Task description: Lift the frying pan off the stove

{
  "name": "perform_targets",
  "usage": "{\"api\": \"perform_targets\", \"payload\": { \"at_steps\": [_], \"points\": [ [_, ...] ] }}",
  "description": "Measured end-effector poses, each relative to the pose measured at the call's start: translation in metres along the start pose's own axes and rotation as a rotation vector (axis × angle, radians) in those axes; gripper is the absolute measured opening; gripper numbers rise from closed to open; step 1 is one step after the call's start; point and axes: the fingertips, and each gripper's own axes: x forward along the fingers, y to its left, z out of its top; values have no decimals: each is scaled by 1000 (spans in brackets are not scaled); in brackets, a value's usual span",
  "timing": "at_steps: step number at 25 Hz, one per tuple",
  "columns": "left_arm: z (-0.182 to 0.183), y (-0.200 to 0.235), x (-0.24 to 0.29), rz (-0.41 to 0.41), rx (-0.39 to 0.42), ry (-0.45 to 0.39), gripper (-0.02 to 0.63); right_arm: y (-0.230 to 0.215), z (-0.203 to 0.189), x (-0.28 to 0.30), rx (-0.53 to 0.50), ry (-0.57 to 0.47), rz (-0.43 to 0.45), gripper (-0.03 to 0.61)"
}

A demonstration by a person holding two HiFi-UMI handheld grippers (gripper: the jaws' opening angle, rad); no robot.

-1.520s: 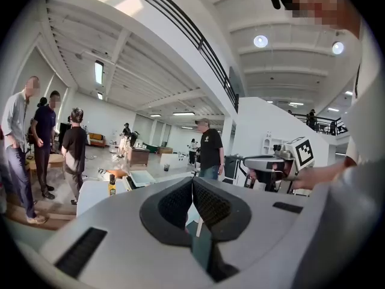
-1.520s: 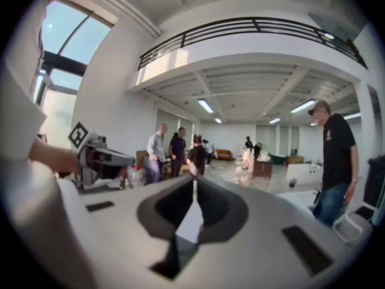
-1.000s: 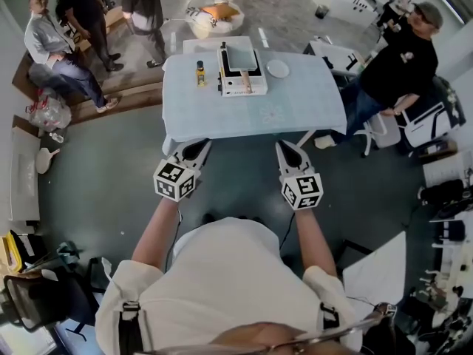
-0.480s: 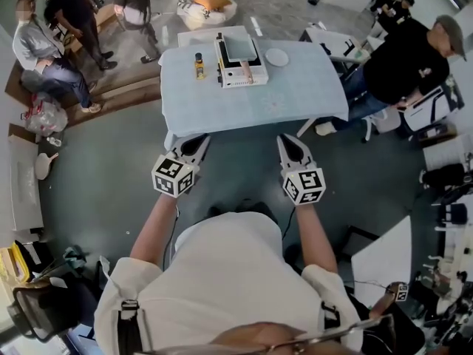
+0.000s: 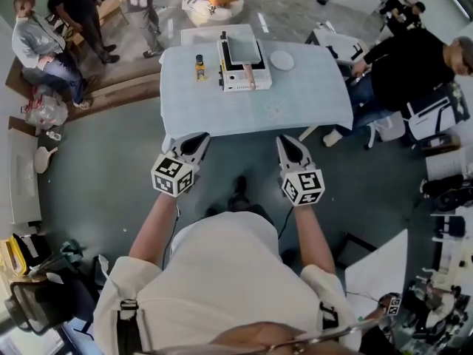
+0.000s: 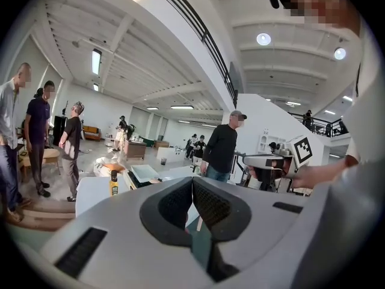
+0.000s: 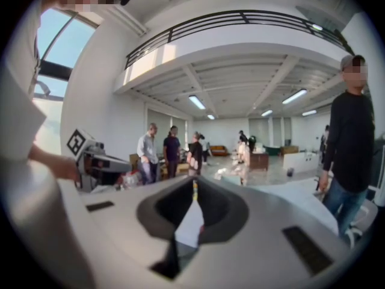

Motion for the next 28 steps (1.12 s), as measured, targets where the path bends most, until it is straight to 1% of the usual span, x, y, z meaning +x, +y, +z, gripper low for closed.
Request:
{"api": "perform_targets", "payload": {
  "at_steps": [11, 18, 24, 28],
  "points": [
    [28, 36, 88, 61, -16, -24, 31, -72, 8, 78, -12, 18, 86, 38],
    [36, 50, 136, 116, -29, -29, 31, -117, 11, 119, -23, 27, 145, 38],
    [39, 59, 163, 155, -38, -18, 31, -141, 7, 145, -20, 43, 188, 38],
    [39, 69, 176, 165, -50, -4, 31, -148, 4, 160, -14, 58, 202, 38]
  ]
}}
